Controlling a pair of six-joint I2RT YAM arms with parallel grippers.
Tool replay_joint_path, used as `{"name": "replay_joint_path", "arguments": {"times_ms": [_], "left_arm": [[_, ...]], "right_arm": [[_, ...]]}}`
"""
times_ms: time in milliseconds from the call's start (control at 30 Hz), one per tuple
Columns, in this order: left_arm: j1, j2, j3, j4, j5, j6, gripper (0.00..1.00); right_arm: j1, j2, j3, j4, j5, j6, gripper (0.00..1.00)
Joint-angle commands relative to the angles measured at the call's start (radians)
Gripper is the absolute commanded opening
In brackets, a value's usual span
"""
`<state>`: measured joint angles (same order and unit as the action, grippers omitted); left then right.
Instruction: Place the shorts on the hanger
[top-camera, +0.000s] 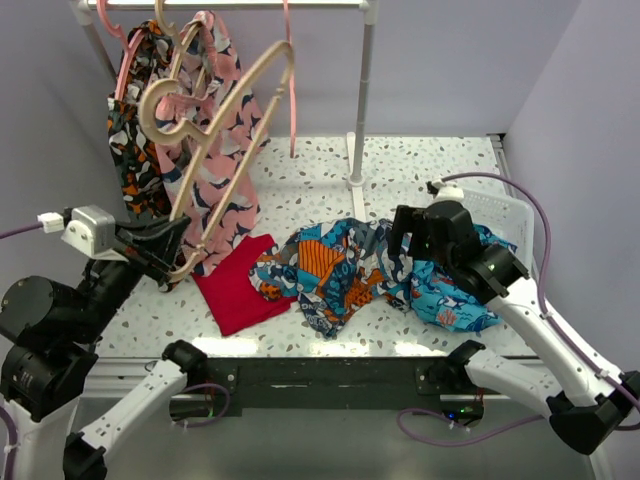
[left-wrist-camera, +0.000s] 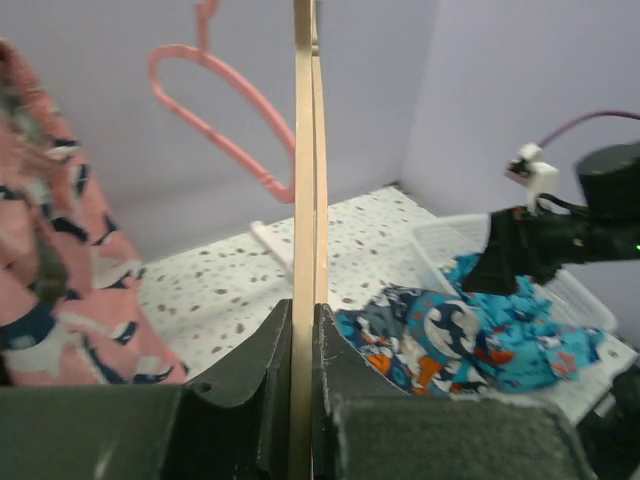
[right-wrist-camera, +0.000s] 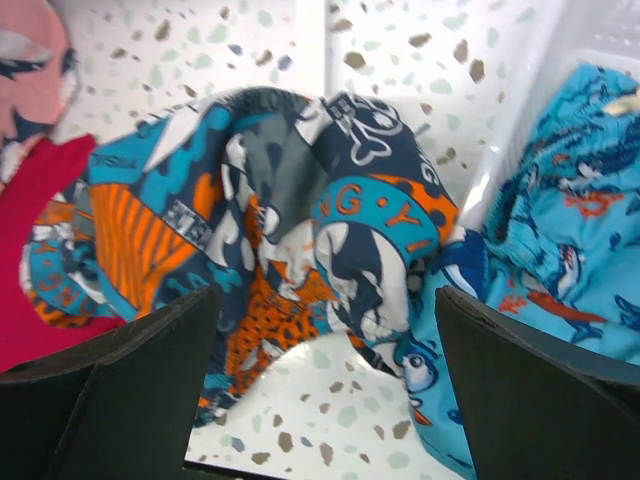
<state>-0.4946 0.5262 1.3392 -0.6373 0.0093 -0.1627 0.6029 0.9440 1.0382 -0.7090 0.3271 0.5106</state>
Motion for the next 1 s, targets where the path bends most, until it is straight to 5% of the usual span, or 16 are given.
{"name": "replay_joint_path", "arguments": {"times_ms": [0,300,667,867,967], "left_arm": [[-0.099,0.050,-0.005,0.031,0.219,0.015,0.00],[-0.340,0.156,-0.038,-0.033,0.151,0.022,0.00],[-0.360,0.134,-0.296,-0.019,0.044,-0.061,0.00],[-0.358,0.043,-0.402,-0.039,0.024,-0.106,0.00],[-0.360,0.015,-0.417,-0.074,0.040,-0.129,0.00]], "right_arm": [[0.001,-0.056,-0.055,-0.060,0.055,-0.017,0.91],[0.000,-0.125,-0.203,-0.060,-0.048,0.031,0.83],[0.001,0.036,-0.181,0.075,-0.019,0.040,0.65],[0.001,0.137,-0.149,0.079,0.022,0.029,0.41],[0.001,0.156,-0.116,0.075,0.050,0.026,0.14]]}}
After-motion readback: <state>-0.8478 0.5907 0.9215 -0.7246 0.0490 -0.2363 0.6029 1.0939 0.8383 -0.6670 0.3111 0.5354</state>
